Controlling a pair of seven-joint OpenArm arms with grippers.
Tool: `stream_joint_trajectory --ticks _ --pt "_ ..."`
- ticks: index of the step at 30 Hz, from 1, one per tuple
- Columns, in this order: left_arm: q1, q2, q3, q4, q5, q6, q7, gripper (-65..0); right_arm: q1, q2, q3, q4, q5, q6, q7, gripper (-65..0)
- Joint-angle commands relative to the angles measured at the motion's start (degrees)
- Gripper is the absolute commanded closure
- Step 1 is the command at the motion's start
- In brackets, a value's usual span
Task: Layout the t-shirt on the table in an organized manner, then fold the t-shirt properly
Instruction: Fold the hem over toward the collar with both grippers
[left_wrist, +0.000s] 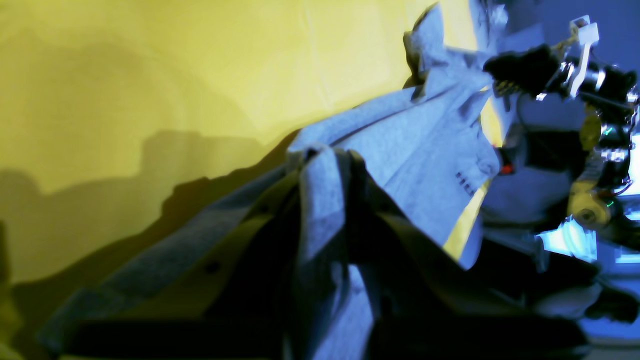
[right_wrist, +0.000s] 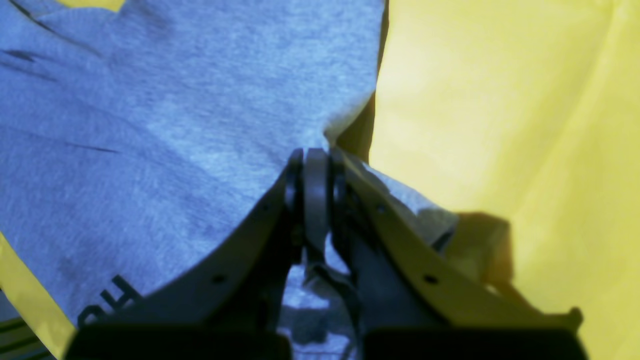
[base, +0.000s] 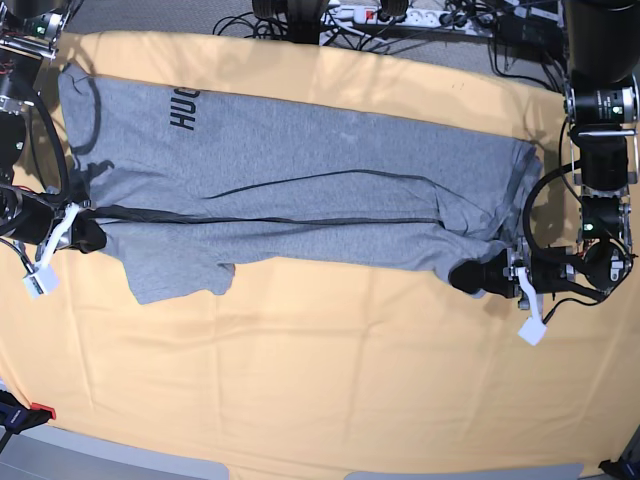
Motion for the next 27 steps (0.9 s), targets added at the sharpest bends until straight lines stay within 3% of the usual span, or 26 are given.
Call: stream_joint_trajectory --ticks 1,7,27 --pt "-1.88 -2.34 0.04 1.16 -1.39 -0.30 -0.53 0.0 0.61 1.49 0.42 1.07 0.76 0.30 0.57 0.0" --pt "-1.70 -6.05 0.44 1.22 -1.39 -0.30 -0.53 0.0 -1.51 1.49 0.42 1.01 -0.90 0.30 0.72 0.0" --pt "8.00 -6.01 0.44 1.22 -1.39 0.35 -0.53 0.0 -1.51 2.58 0.42 1.03 -1.09 0.30 1.44 0.0"
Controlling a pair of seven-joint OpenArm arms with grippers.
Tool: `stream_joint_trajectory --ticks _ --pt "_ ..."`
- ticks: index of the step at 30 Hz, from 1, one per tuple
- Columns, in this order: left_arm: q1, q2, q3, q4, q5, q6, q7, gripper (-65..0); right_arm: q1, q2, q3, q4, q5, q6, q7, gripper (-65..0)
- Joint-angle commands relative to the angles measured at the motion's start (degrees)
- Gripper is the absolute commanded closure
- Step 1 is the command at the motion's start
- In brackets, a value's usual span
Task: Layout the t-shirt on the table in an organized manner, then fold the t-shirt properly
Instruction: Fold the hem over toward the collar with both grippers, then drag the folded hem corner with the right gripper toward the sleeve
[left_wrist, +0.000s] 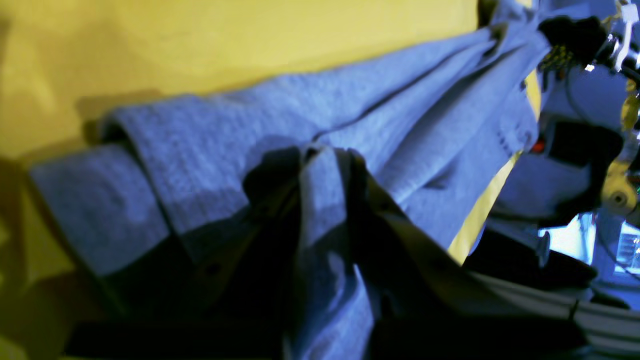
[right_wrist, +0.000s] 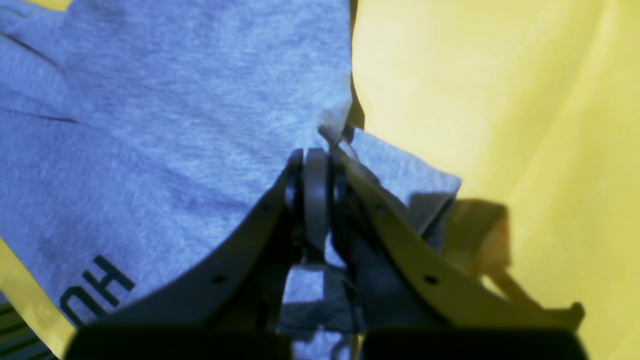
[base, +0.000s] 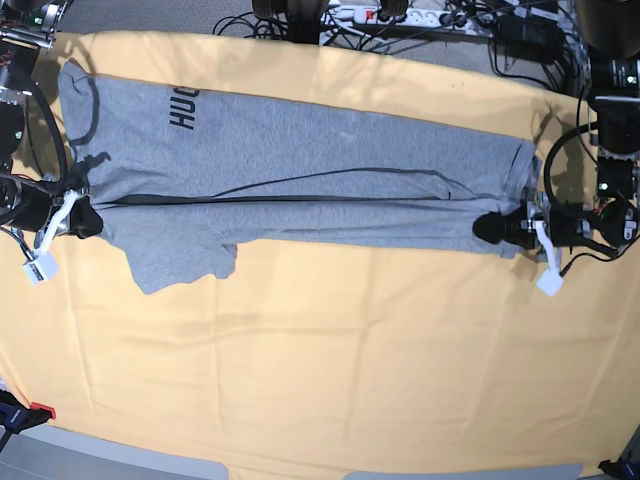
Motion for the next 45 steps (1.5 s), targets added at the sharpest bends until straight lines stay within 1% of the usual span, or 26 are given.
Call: stream_joint_trajectory --ticks 1,5,6,7,9,10,11,12,15,16,19,20,23,26,28,31,34,37,40,45 --pt "-0.74 -0.96 -0.42 0.68 -0.49 0.11 0.47 0.0 1.09 1.51 0.44 1.03 0.33 0.30 0.37 0.0" --pt "-0.35 -1.03 -0.42 0.66 -0.49 -0.07 0.47 0.0 1.11 1.53 0.44 1.03 0.39 0.30 0.02 0.0" --pt "-0.42 -1.03 -0.42 0.66 -0.49 -0.48 0.47 -3.5 1.11 1.53 0.44 1.03 0.42 0.30 0.17 -1.9" --pt "-0.52 -1.03 -0.42 0.66 -0.49 -0.52 0.47 -11.8 1.14 1.55 0.44 1.03 0.39 0.30 0.26 -9.2" --pt "-0.52 -1.03 -0.42 0.66 -0.49 -0.52 0.47 -30.3 1.29 1.60 0.44 1.03 0.37 0.30 0.26 -27.2" --pt "-0.52 -1.01 -0.42 0.66 -0.49 -0.52 0.47 -38.1 1.36 1.84 0.44 1.03 0.44 0.30 0.31 -34.5" --pt "-0.52 -1.01 -0.42 0.66 -0.49 -0.52 0.47 -43.4 1.97 1.90 0.44 1.03 0.37 0.30 0.39 -39.2" --pt "-0.52 -0.98 -0.42 0.66 -0.49 -0.52 0.47 -46.5 2.40 2.21 0.46 1.05 0.37 0.30 0.31 -40.8" --pt "-0.50 -1.01 -0.42 0.66 -0.49 -0.52 0.47 -47.5 4.79 3.52 0.50 1.09 1.38 0.30 0.50 -40.7" --pt "-0.50 -1.01 -0.42 0.66 -0.49 -0.52 0.47 -47.5 5.60 3.93 0.50 1.09 2.64 0.30 0.52 -40.7" --pt "-0.48 -1.03 -0.42 0.66 -0.49 -0.52 0.47 -47.5 7.34 3.65 0.44 1.07 8.07 0.30 2.05 -40.7" --pt "-0.48 -1.01 -0.42 0.66 -0.49 -0.52 0.47 -47.5 7.65 3.17 0.39 1.07 8.31 0.30 3.06 -40.7" --pt "-0.52 -1.01 -0.42 0.66 -0.49 -0.52 0.47 -47.5 7.80 0.35 0.39 0.90 6.03 0.30 6.38 -40.7" --pt "-0.52 -0.96 -0.42 0.66 -0.49 -0.52 0.47 -47.5 7.80 -3.21 0.39 -0.55 1.38 0.26 9.01 -40.7" --pt "-0.50 -0.98 -0.42 0.66 -0.49 -0.52 0.47 -47.5 7.80 -5.07 0.39 -2.93 -1.07 -0.42 10.51 -40.7" --pt "-0.50 -1.03 -0.42 0.66 -0.49 -0.52 0.47 -47.5 7.82 -6.99 0.39 -7.65 -3.61 -1.01 13.97 -40.7" --pt "-0.50 -1.03 -0.42 0.66 -0.49 -0.52 0.47 -47.5 7.98 -8.26 0.39 -12.35 -5.95 -1.90 17.31 -40.7" --pt "-0.52 -0.98 -0.42 0.66 -0.49 -0.52 0.47 -47.5 7.98 -9.07 0.39 -15.39 -5.88 -2.19 18.38 -40.7" --pt "-0.50 -0.98 -0.42 0.66 -0.49 -0.52 0.47 -47.5 7.98 -10.03 0.39 -16.74 -5.70 -1.03 18.38 -40.7" --pt "-0.50 -1.01 -0.42 0.66 -0.49 -0.52 0.47 -47.5 7.98 -12.98 0.39 -17.27 -5.92 -0.70 19.02 -40.7"
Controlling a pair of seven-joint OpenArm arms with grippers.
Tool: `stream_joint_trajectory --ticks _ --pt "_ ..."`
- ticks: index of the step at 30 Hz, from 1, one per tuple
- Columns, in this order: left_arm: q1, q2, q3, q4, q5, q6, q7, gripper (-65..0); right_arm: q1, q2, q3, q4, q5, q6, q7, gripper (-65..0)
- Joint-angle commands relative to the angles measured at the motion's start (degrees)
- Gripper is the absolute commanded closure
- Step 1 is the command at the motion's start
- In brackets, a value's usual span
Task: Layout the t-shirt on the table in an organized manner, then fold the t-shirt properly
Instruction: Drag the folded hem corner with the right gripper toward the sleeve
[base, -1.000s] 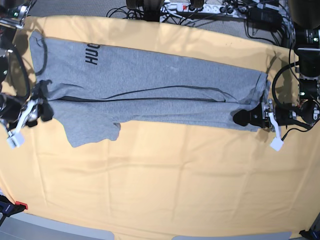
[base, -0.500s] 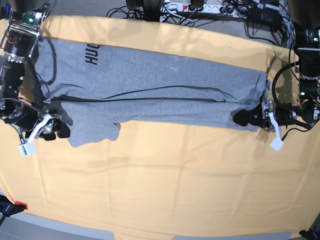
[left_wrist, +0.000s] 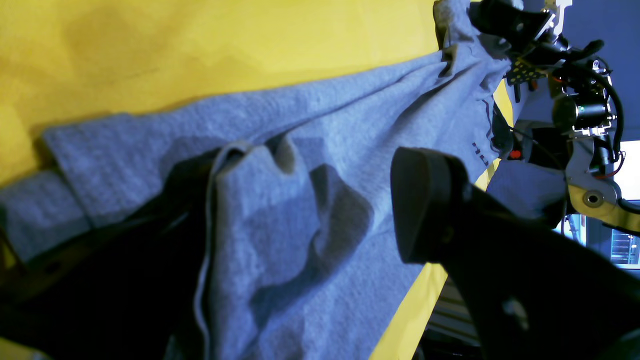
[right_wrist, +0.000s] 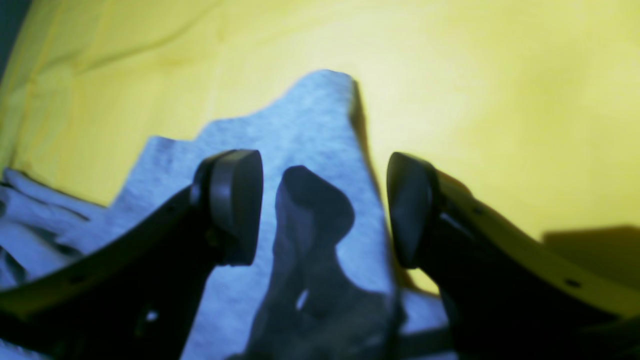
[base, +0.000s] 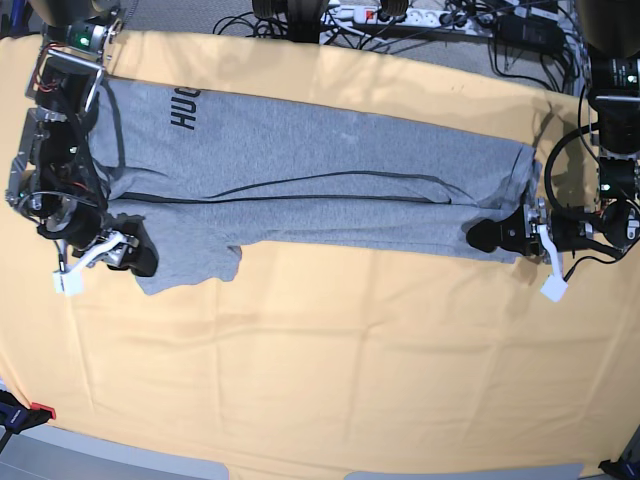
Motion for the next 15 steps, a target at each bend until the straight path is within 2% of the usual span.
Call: stream_joint_trajectory --ticks 1,6,7,8,9,12,15 --pt "-0.70 -0.98 -0.11 0.17 2.07 -0.06 0.63 -47.5 0.90 -0.17 0.04 0.44 0.13 0.17 -0.37 -40.7" --pt "-0.72 -0.98 -0.11 0.17 2.07 -0.06 0.63 -47.5 0.90 -2.49 0.04 0.44 0.17 1.17 -0.22 -39.9" --pt "-0.72 -0.98 -0.11 0.17 2.07 -0.06 0.63 -47.5 1.07 -2.60 0.04 0.44 0.17 1.17 -0.15 -37.9" --pt "-0.72 -0.98 -0.11 0.17 2.07 -0.06 0.63 -47.5 1.40 -2.60 0.04 0.44 0.17 1.17 -0.17 -33.6" --pt "-0.72 -0.98 -0.11 0.17 2.07 -0.06 0.63 -47.5 1.84 -2.58 0.04 0.44 0.15 1.17 -0.39 -26.7" --pt "-0.72 -0.98 -0.11 0.17 2.07 -0.06 0.63 -47.5 3.98 -2.54 0.04 0.46 0.39 1.17 -3.04 -1.0" --pt "-0.72 -0.96 -0.11 0.17 2.07 -0.06 0.63 -47.5 6.62 -2.54 0.04 0.66 1.33 1.17 -7.19 0.0"
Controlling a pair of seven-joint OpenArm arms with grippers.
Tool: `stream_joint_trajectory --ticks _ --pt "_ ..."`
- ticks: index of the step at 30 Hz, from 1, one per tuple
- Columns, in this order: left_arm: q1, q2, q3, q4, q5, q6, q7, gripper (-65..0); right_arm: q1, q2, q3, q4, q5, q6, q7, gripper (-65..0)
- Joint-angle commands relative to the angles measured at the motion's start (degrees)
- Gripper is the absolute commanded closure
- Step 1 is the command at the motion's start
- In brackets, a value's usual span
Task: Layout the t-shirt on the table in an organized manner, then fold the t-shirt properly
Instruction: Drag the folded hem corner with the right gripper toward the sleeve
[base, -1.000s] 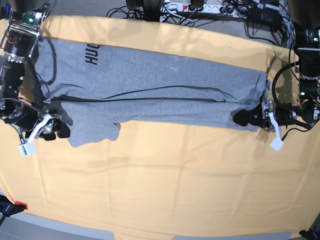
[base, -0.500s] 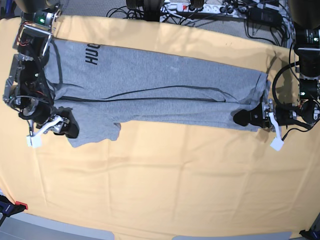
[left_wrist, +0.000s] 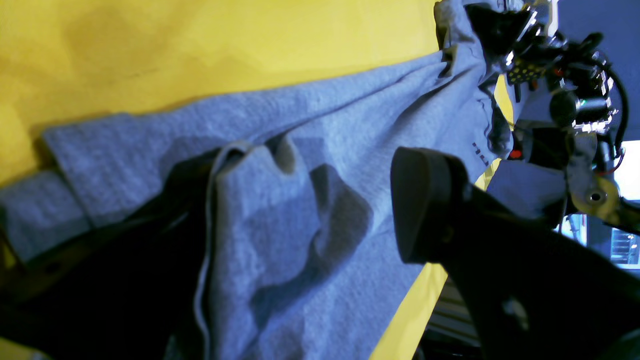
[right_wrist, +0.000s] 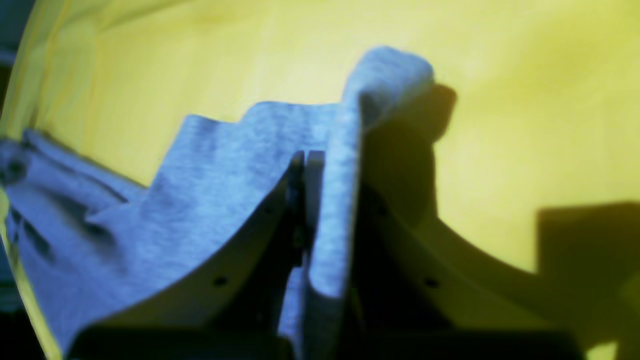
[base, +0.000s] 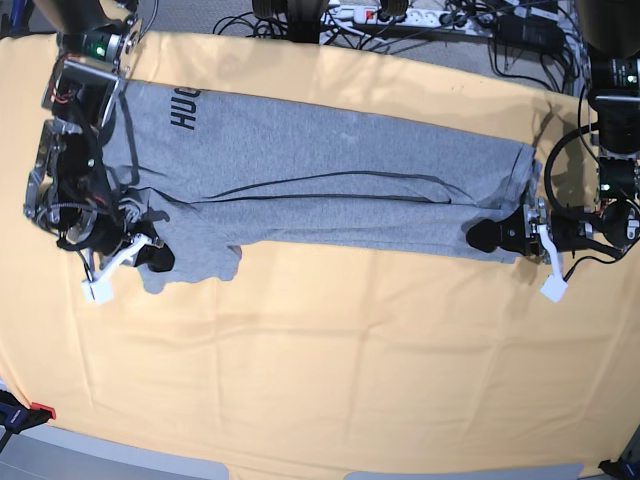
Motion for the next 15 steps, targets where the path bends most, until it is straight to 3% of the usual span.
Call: stream_joint_trajectory --ticks 1,8,15 --pt "-0.70 -1.05 -0.11 0.17 2.05 -0.08 0.67 -47.5 2.38 0.83 0.17 1.55 2.86 0.52 -0.22 0.0" --pt "-0.68 -1.05 -0.11 0.17 2.05 -0.08 0.67 -47.5 0.13 0.83 0.17 11.21 17.75 0.52 -15.06 0.0" --pt "-0.70 -1.03 -0.11 0.17 2.05 -0.08 0.67 -47.5 -10.19 0.98 0.17 26.43 25.27 0.52 -19.71 0.0"
